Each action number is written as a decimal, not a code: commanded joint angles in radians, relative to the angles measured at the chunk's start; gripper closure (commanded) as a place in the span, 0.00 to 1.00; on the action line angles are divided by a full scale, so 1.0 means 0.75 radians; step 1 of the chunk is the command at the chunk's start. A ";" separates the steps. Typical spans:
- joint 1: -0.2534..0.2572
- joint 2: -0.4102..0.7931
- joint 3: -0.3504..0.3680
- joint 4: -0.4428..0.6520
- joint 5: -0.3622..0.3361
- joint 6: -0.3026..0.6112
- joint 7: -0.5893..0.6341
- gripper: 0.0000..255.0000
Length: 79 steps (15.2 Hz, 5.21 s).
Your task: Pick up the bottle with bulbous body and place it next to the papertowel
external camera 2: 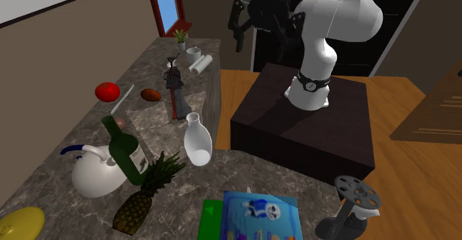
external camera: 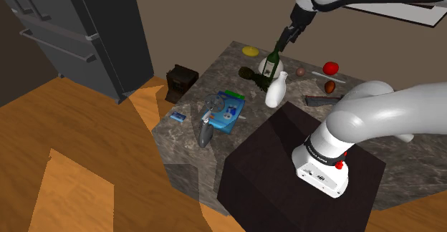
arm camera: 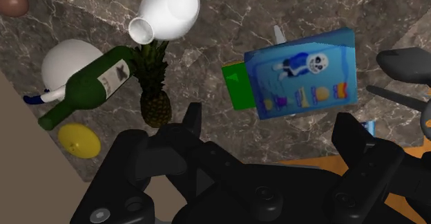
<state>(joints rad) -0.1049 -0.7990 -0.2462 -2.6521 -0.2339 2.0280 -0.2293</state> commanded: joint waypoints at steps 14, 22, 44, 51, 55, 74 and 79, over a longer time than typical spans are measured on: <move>0.026 0.582 -0.540 -0.042 -0.004 0.652 -0.456 0.00; 0.312 1.182 -0.874 0.134 0.857 0.882 -1.254 0.00; 0.109 1.447 -0.610 0.227 1.317 0.925 -1.600 1.00; 0.166 1.381 -0.685 0.209 1.199 0.903 -1.510 1.00; 0.240 1.285 -0.785 0.190 1.022 0.871 -1.376 1.00; 0.228 0.809 -0.847 0.225 0.237 0.587 -0.782 1.00; 0.189 0.727 -0.799 0.263 0.161 0.485 -0.717 1.00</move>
<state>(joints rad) 0.0441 -0.2393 -0.8543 -2.4586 -0.0997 2.4071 -0.7787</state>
